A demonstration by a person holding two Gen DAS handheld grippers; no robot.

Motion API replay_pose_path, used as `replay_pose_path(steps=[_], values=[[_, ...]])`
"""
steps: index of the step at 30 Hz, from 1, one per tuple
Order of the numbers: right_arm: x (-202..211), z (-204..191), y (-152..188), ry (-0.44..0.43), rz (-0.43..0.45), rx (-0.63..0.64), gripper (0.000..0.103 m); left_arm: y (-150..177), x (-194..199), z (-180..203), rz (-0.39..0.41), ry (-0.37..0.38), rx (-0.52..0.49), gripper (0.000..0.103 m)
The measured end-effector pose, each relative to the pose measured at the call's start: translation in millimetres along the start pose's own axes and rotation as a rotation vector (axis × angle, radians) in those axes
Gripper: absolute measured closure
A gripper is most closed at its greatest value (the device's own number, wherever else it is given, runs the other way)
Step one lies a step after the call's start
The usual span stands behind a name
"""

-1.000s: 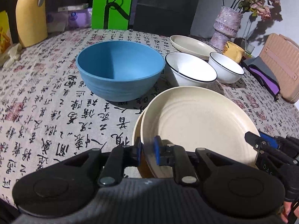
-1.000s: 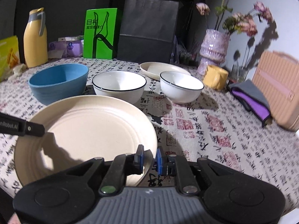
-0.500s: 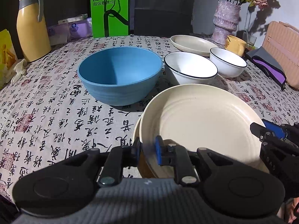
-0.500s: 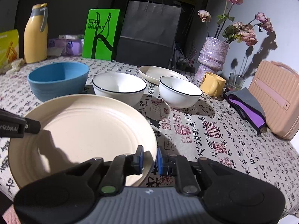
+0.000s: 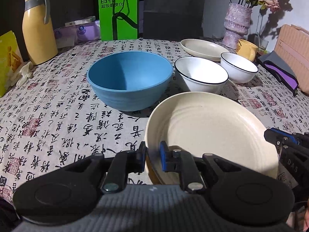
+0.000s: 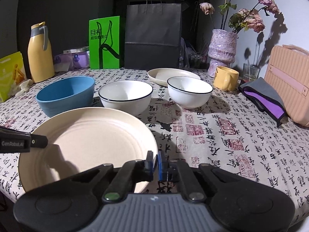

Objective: Organize plates and bowls
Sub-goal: 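Lower the cream plate onto the cloth beside the blue bowl with both grippers, then open both grippers to release the cream plate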

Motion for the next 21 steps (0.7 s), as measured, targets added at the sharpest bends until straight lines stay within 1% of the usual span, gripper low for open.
replay_pose_path(steps=[7, 9, 12, 13, 14, 15, 17, 18, 19, 20, 21], values=[[-1, -2, 0, -0.005, 0.003, -0.006, 0.098, 1, -3, 1, 0.000, -0.010, -0.023, 0.087], [0, -2, -2, -0.013, 0.010, -0.010, 0.098, 3, -7, 2, -0.023, -0.009, -0.028, 0.085], [3, -2, -3, -0.018, 0.021, -0.019, 0.098, 6, -11, 2, -0.034, 0.004, -0.026, 0.078], [4, -1, -3, -0.023, 0.026, -0.026, 0.098, 6, -11, 1, -0.038, 0.011, -0.022, 0.068], [5, 0, -3, -0.030, 0.031, -0.037, 0.097, 6, -10, 0, -0.036, 0.018, -0.012, 0.052], [7, 1, -3, -0.039, 0.034, -0.051, 0.095, 5, -8, -1, -0.026, 0.021, -0.005, 0.046], [11, 4, -2, -0.059, 0.041, -0.082, 0.092, 3, -3, -5, 0.000, 0.025, 0.005, 0.033], [13, 6, -2, -0.069, 0.044, -0.095, 0.092, 3, 0, -7, 0.009, 0.031, 0.012, 0.028], [14, 7, -1, -0.079, 0.048, -0.106, 0.092, 2, 3, -9, 0.018, 0.036, 0.019, 0.018], [16, 8, -1, -0.090, 0.051, -0.118, 0.091, 1, 6, -11, 0.032, 0.041, 0.025, 0.011], [18, 8, 0, -0.100, 0.054, -0.130, 0.083, 1, 9, -12, 0.047, 0.046, 0.030, 0.008]])
Point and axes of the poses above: each gripper's, at about its wrist camera, not at the fingertips, and x roughly against the way its jaws point, z to its right, y to its underside, the point moved 5 cm from there along -x, roughly the way its jaws point, and after that the axes turned 10 degrees about -y, right-handed, at the moved point
